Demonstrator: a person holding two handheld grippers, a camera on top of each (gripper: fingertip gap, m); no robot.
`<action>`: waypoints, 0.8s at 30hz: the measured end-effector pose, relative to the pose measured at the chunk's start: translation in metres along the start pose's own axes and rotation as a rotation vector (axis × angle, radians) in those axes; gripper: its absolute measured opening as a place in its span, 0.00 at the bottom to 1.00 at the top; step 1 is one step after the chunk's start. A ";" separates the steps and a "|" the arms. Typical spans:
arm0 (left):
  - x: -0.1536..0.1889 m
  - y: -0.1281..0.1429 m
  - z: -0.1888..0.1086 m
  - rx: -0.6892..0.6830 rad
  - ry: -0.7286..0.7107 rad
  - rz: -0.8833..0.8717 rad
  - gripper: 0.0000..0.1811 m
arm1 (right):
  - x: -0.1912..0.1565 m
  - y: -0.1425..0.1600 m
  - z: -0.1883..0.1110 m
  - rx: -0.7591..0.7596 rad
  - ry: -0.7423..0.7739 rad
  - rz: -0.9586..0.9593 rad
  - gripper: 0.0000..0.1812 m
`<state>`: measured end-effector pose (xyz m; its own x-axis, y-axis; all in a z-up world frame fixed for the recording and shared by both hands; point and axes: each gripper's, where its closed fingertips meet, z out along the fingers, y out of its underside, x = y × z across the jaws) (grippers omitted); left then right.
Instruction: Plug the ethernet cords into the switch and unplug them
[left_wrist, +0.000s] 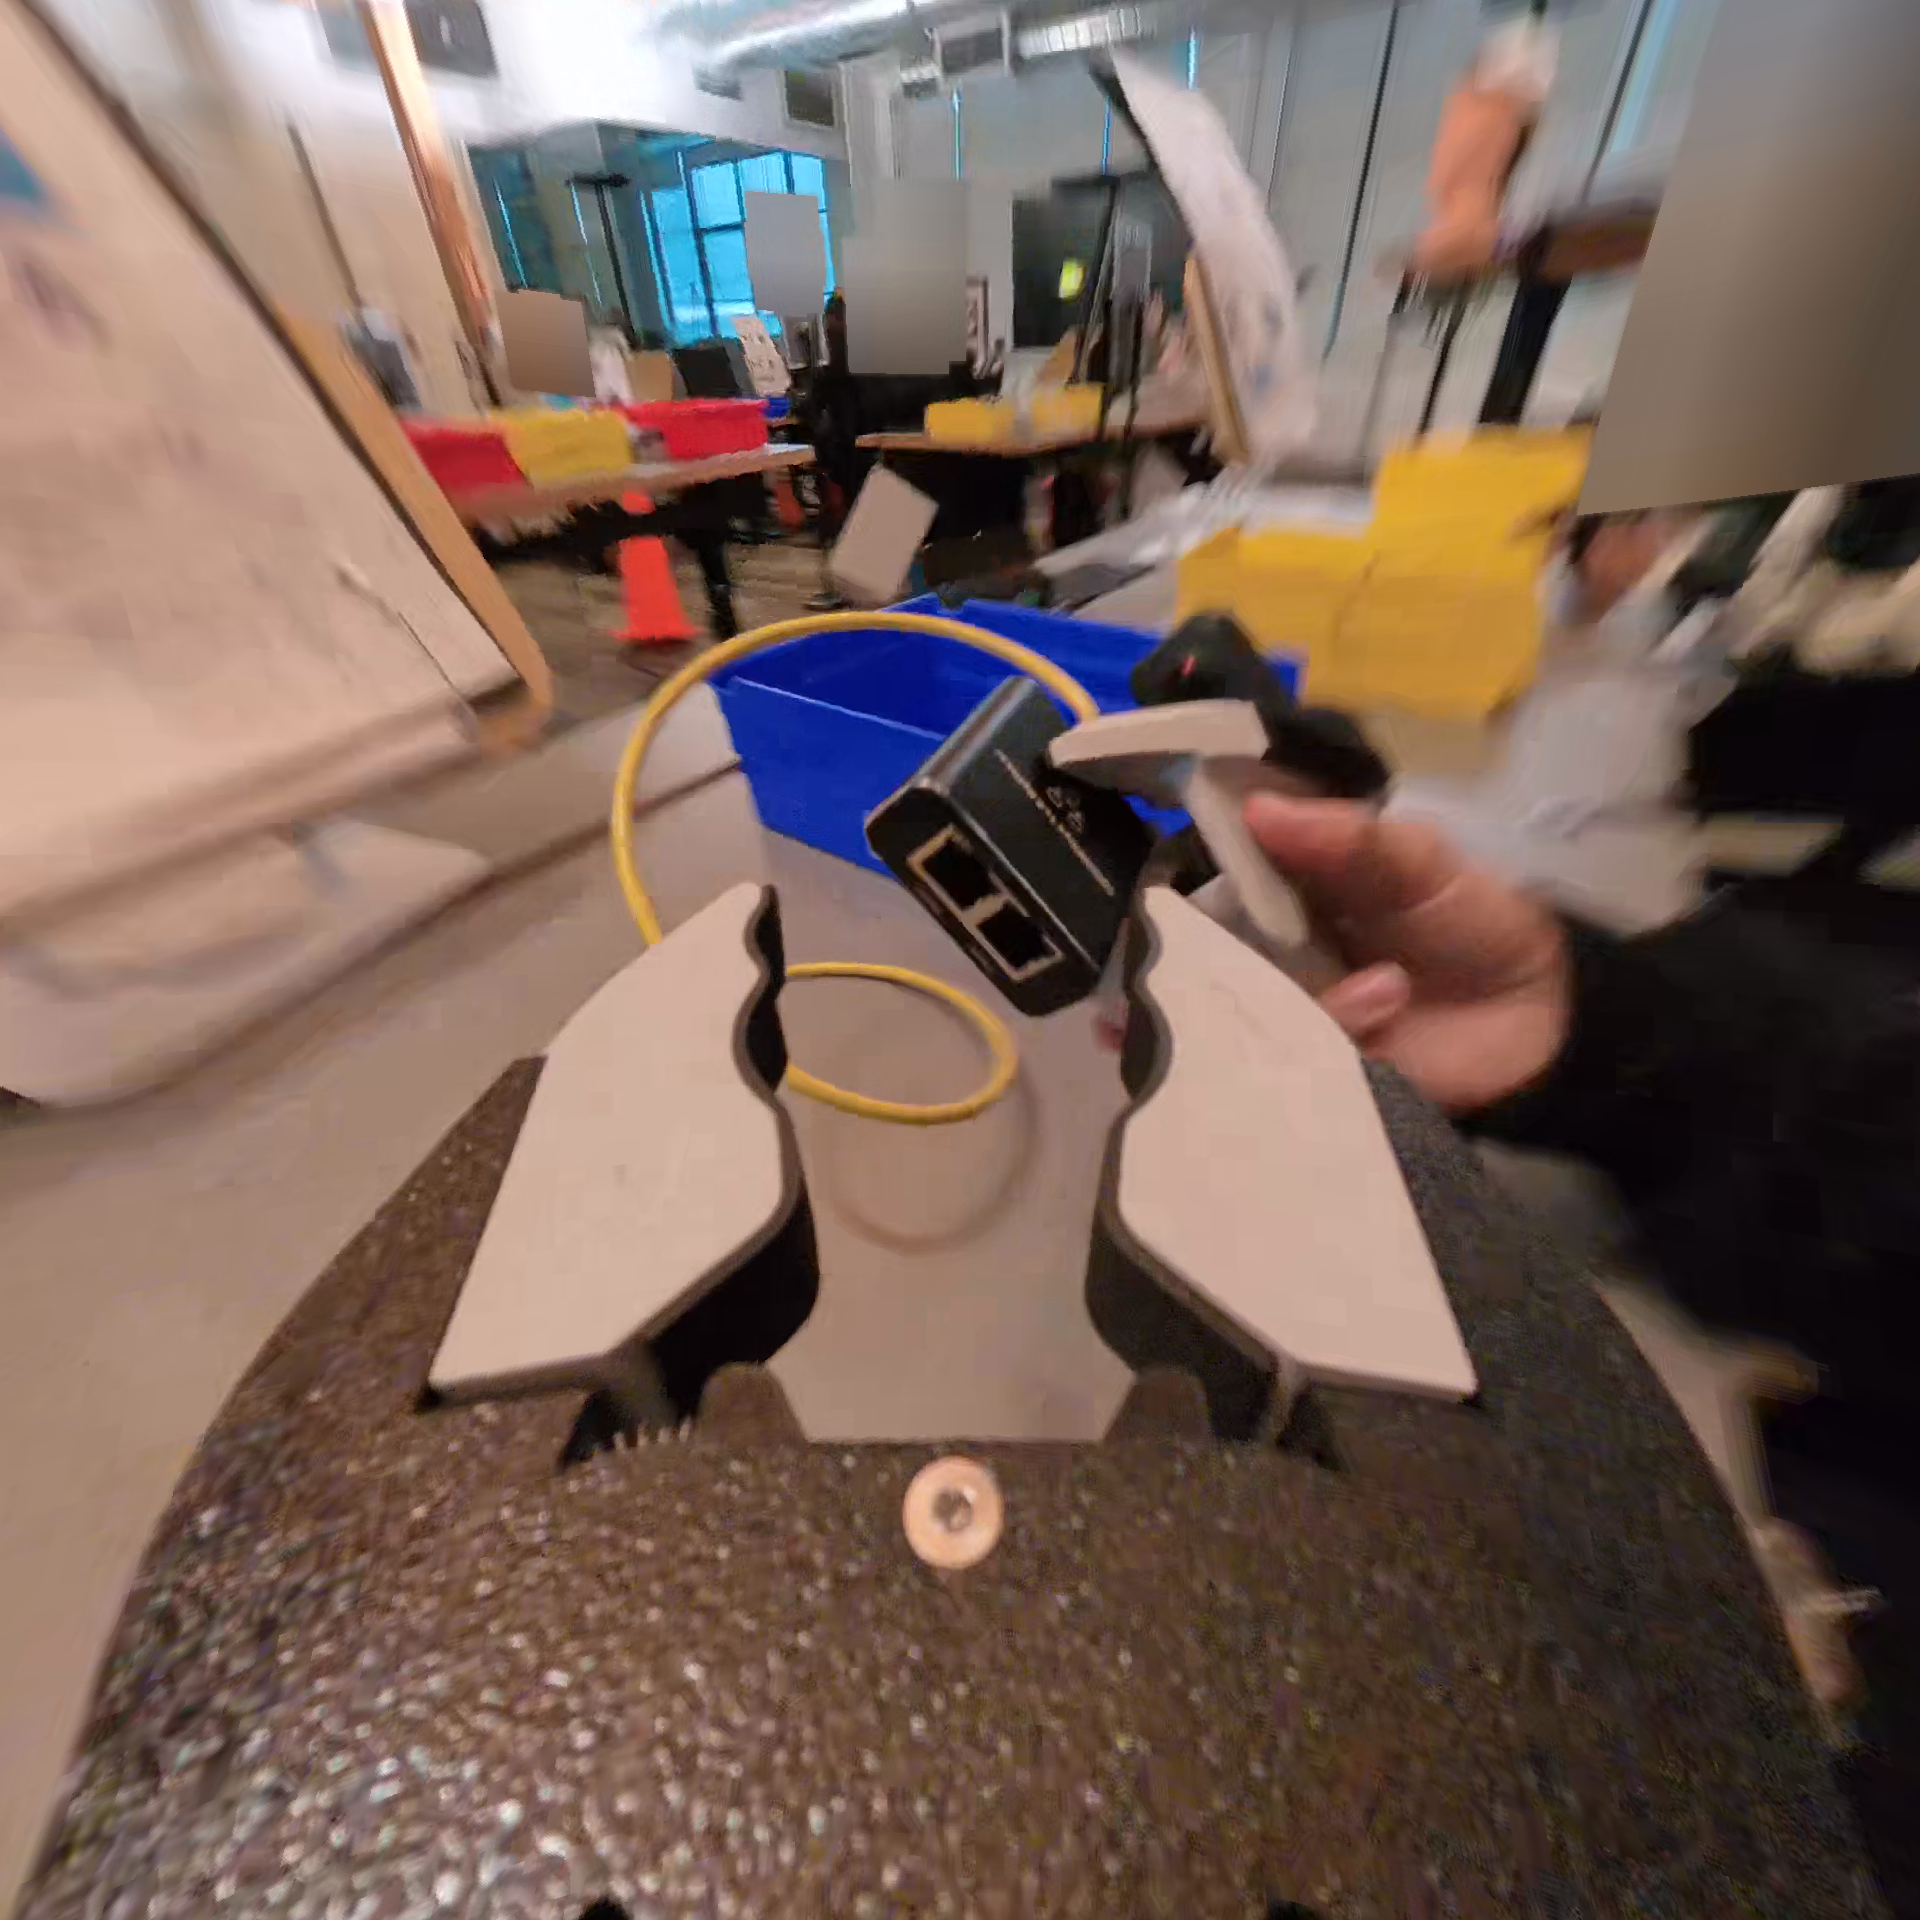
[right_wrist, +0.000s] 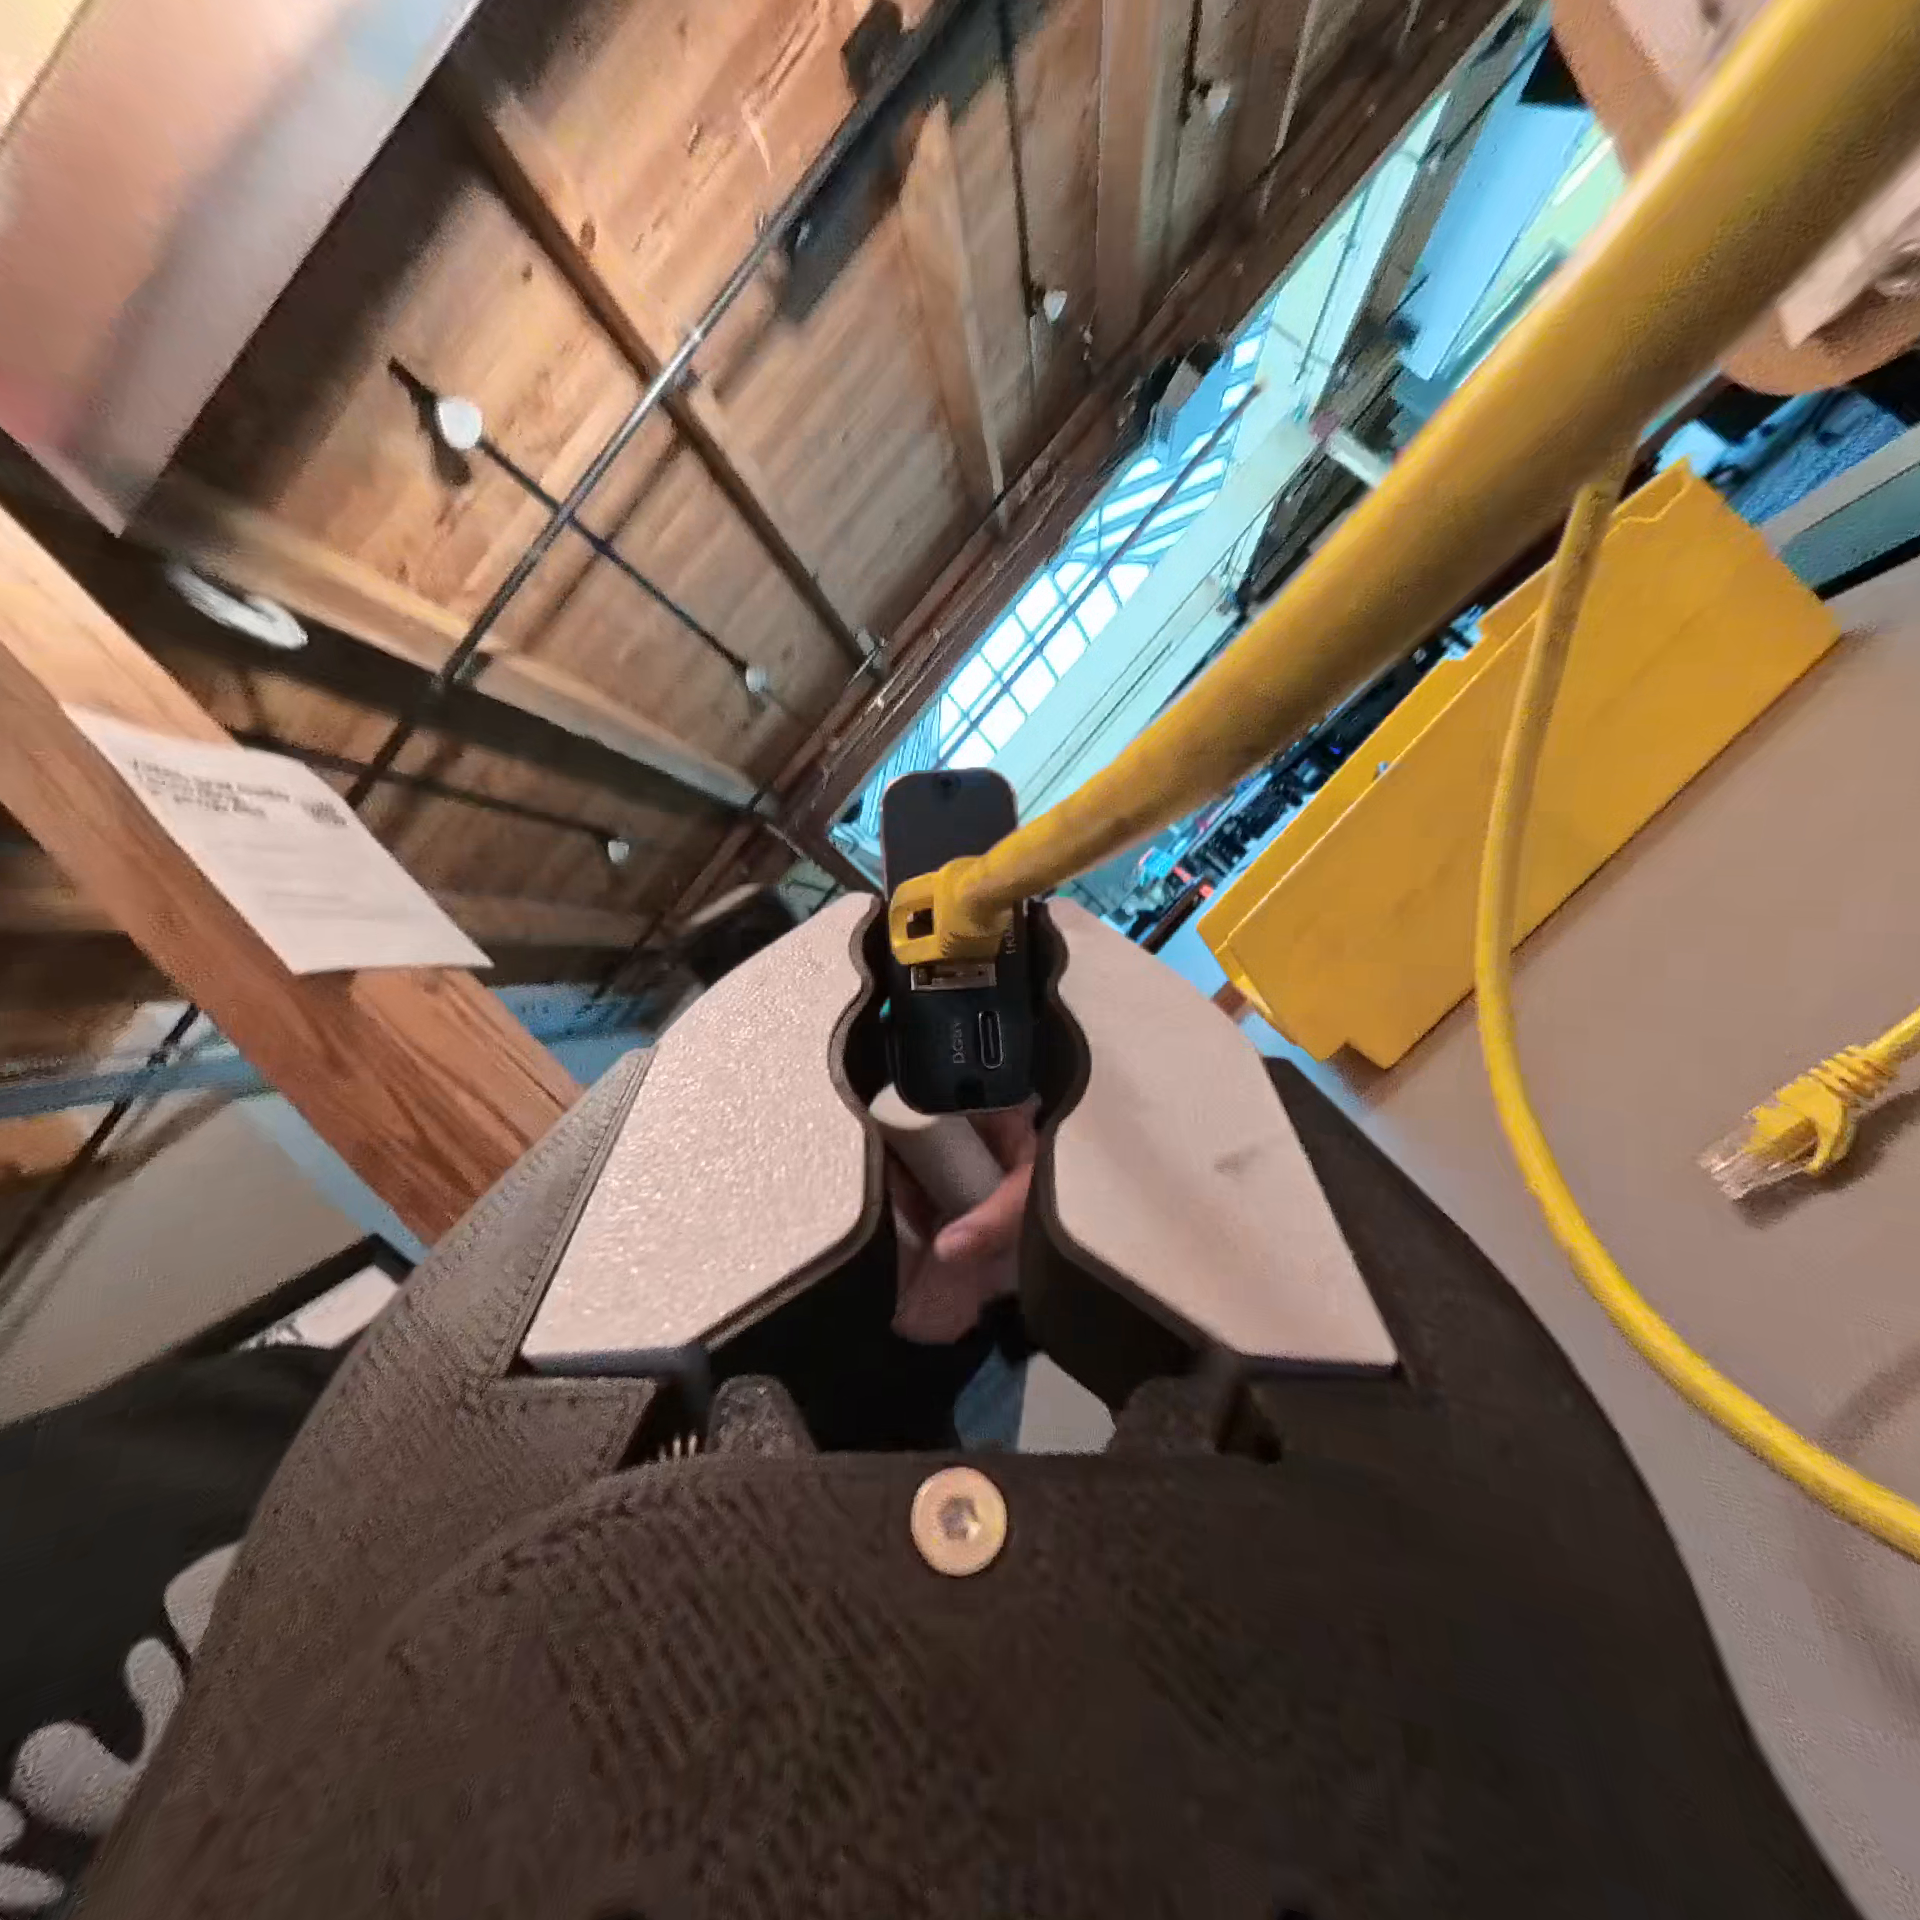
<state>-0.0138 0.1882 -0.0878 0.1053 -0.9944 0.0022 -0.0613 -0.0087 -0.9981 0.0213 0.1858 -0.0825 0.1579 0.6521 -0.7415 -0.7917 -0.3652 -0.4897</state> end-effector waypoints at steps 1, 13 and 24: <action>0.002 0.000 -0.002 0.017 0.062 -0.161 0.30 | 0.000 -0.001 0.001 0.017 0.001 0.004 0.13; 0.018 0.017 0.002 0.039 0.397 -0.840 0.13 | -0.001 0.018 0.012 -0.059 0.020 -0.111 0.13; -0.009 0.034 0.001 0.144 0.441 -1.203 0.13 | 0.031 0.058 -0.028 -0.607 0.243 -0.456 0.46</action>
<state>-0.0157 0.1967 -0.1217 -0.3176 -0.3197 0.8927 -0.0468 -0.9350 -0.3515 -0.0032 0.1667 -0.1468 0.5688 0.6868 -0.4526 -0.1695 -0.4405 -0.8816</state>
